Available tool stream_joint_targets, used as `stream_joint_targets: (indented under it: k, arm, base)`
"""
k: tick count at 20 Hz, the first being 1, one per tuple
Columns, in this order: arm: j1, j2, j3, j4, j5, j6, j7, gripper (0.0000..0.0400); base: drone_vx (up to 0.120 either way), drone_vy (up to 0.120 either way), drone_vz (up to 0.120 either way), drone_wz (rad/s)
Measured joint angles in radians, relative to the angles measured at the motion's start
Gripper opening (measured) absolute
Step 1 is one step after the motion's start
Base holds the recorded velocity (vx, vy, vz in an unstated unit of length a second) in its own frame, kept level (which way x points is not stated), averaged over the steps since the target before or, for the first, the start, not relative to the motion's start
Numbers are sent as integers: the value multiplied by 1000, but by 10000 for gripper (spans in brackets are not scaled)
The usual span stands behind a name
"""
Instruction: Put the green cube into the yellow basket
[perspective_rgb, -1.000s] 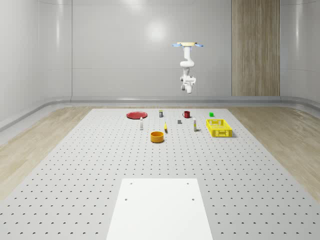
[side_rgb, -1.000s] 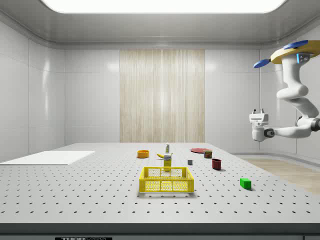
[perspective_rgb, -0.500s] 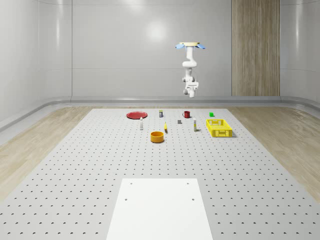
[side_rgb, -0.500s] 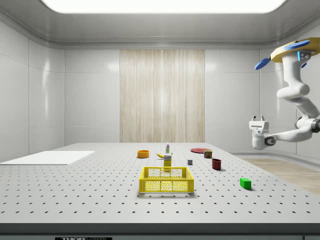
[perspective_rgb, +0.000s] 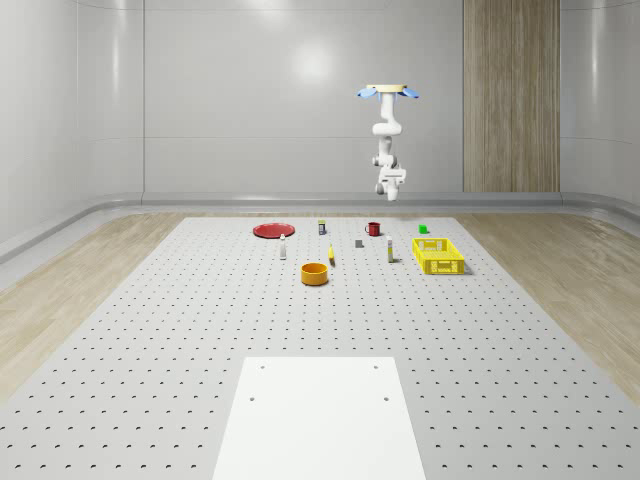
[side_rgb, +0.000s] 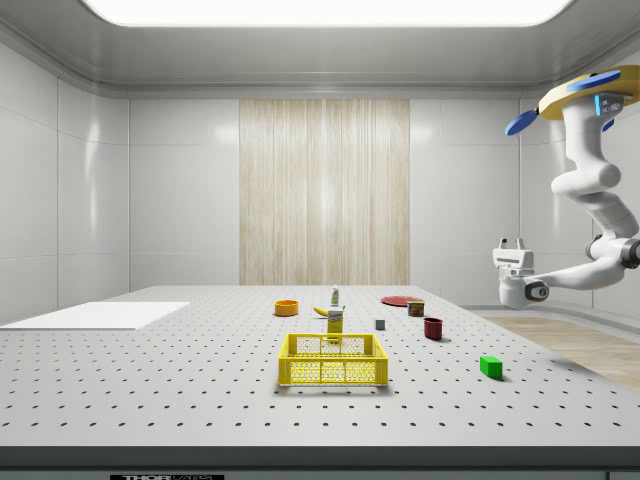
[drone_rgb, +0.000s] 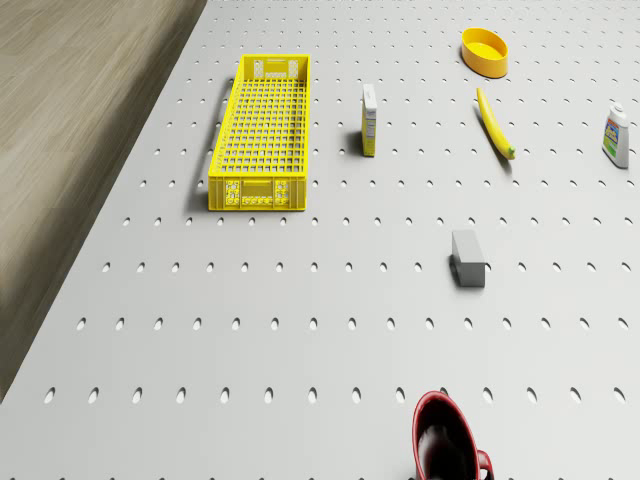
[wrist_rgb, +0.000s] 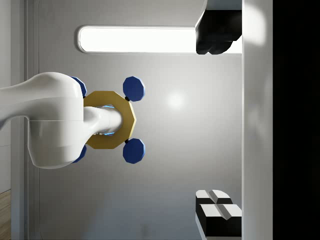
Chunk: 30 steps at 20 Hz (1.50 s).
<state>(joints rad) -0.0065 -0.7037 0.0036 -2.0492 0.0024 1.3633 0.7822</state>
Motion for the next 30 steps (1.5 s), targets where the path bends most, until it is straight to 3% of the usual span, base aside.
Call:
stream_joint_targets:
  k: [22,30]
  arm:
    - [-3,-6,3,1,-2,9,-1,400]
    - [-5,-10,10,-3,-11,15,0,400]
  base:
    - [120,120,0,0]
    - [120,5,0,0]
